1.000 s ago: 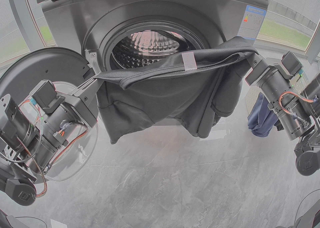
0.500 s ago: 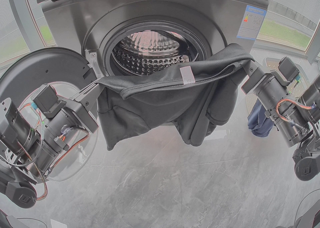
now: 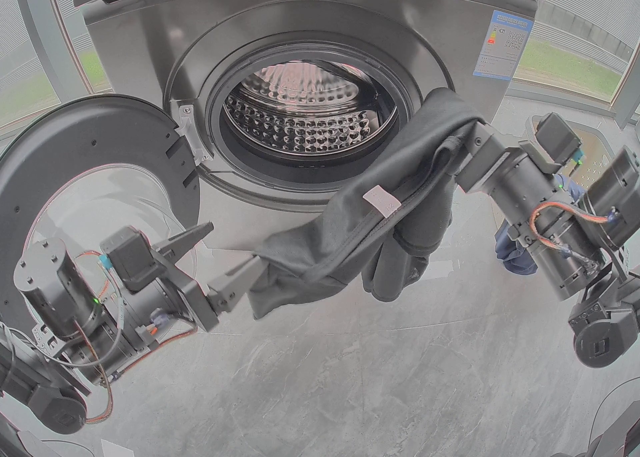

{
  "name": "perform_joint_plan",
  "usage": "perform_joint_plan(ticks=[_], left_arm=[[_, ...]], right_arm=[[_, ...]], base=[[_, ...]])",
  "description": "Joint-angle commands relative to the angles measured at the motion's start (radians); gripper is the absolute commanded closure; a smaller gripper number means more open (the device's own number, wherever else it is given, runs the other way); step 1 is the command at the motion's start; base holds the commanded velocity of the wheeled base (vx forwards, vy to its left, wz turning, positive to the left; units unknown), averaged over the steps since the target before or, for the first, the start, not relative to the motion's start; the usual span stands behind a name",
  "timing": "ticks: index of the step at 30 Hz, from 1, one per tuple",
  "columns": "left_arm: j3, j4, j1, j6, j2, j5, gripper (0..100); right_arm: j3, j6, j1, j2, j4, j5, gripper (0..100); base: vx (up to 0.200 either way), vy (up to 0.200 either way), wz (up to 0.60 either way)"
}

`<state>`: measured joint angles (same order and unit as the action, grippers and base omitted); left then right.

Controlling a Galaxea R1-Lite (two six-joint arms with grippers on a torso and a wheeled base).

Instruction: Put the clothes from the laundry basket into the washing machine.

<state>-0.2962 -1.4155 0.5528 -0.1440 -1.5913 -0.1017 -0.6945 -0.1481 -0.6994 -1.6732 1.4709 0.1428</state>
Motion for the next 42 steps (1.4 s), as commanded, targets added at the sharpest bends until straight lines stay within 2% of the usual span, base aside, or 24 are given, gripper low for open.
perform_joint_plan(ticks=[1,3,8,12,16,17,19,22,25,27,28,31,35,42], left_arm=[[0.072,-0.016,0.001,0.001,-0.124,-0.033,0],[0.065,-0.039,0.007,0.006,-0.211,-0.033,0],[0.029,-0.141,0.024,0.012,-0.365,-0.039,0],[0.017,-0.14,0.055,0.015,-0.398,-0.046,0],[0.028,-0.14,0.079,0.017,-0.404,-0.118,0],[0.028,-0.14,0.079,0.017,-0.404,-0.121,0],[0.051,-0.138,0.084,0.018,-0.408,-0.173,0],[0.072,-0.14,0.084,0.031,-0.42,-0.196,0],[0.06,-0.14,0.081,0.049,-0.444,-0.193,0],[-0.015,-0.137,0.072,0.058,-0.473,-0.177,0],[-0.037,-0.137,0.07,0.057,-0.48,-0.17,0],[-0.156,-0.137,0.067,0.044,-0.507,-0.101,0],[-0.281,-0.137,0.061,0.043,-0.553,-0.055,0],[-0.382,-0.137,0.038,0.043,-0.631,-0.047,0]], right_arm=[[-0.077,-0.002,-0.046,-0.099,-0.021,0.0,100],[-0.085,-0.007,-0.089,-0.108,-0.032,0.0,100],[-0.111,-0.008,-0.097,-0.157,-0.037,0.003,100],[-0.148,-0.008,-0.094,-0.192,-0.043,0.0,100],[-0.154,-0.008,-0.092,-0.2,-0.046,0.0,100],[-0.155,-0.008,-0.092,-0.2,-0.044,0.0,100],[-0.158,-0.008,-0.086,-0.204,-0.046,0.003,100],[-0.165,-0.008,-0.085,-0.204,-0.049,0.003,100],[-0.175,-0.008,-0.081,-0.203,-0.052,0.0,100],[-0.174,-0.008,-0.083,-0.2,-0.057,0.0,100],[-0.174,-0.008,-0.085,-0.2,-0.057,0.0,100],[-0.166,-0.01,-0.094,-0.201,-0.058,0.0,100],[-0.161,-0.01,-0.1,-0.2,-0.058,0.0,100],[-0.148,-0.011,-0.127,-0.195,-0.055,0.0,100]], base=[[0.0,0.0,0.0],[0.0,0.0,0.0],[0.0,0.0,0.0],[0.0,0.0,0.0],[0.0,0.0,0.0],[0.0,0.0,0.0],[0.0,0.0,0.0],[0.0,0.0,0.0],[0.0,0.0,0.0],[0.0,0.0,0.0],[0.0,0.0,0.0],[0.0,0.0,0.0],[0.0,0.0,0.0],[0.0,0.0,0.0]])
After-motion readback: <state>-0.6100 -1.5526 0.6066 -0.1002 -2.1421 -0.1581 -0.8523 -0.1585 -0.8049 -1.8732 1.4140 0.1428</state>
